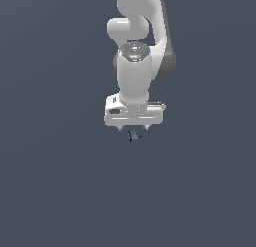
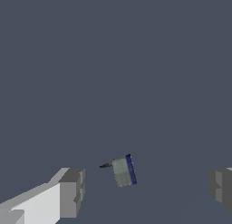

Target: Pick up the object and move it to a goal position.

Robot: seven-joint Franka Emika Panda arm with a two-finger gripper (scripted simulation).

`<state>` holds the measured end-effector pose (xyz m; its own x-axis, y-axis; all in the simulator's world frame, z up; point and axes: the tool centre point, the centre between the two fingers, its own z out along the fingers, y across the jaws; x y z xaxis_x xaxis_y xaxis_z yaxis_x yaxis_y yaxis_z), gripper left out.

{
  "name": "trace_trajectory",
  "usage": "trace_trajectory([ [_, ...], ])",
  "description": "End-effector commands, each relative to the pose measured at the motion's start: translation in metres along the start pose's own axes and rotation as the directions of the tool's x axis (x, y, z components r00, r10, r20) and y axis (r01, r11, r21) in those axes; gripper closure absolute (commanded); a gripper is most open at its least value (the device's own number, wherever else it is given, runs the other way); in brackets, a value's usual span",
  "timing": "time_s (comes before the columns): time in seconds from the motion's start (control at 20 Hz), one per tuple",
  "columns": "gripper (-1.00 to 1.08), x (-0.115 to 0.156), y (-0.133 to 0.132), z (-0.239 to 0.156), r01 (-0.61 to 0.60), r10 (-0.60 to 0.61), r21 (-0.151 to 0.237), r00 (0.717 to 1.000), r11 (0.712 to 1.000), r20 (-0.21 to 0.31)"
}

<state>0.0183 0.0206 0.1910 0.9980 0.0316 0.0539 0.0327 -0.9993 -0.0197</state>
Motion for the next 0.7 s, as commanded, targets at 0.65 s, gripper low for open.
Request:
trace_trajectory([
  [0.65, -0.92, -0.012, 0.009, 0.009, -0.043, 0.042, 0.022, 0.998, 0.999, 0.044],
])
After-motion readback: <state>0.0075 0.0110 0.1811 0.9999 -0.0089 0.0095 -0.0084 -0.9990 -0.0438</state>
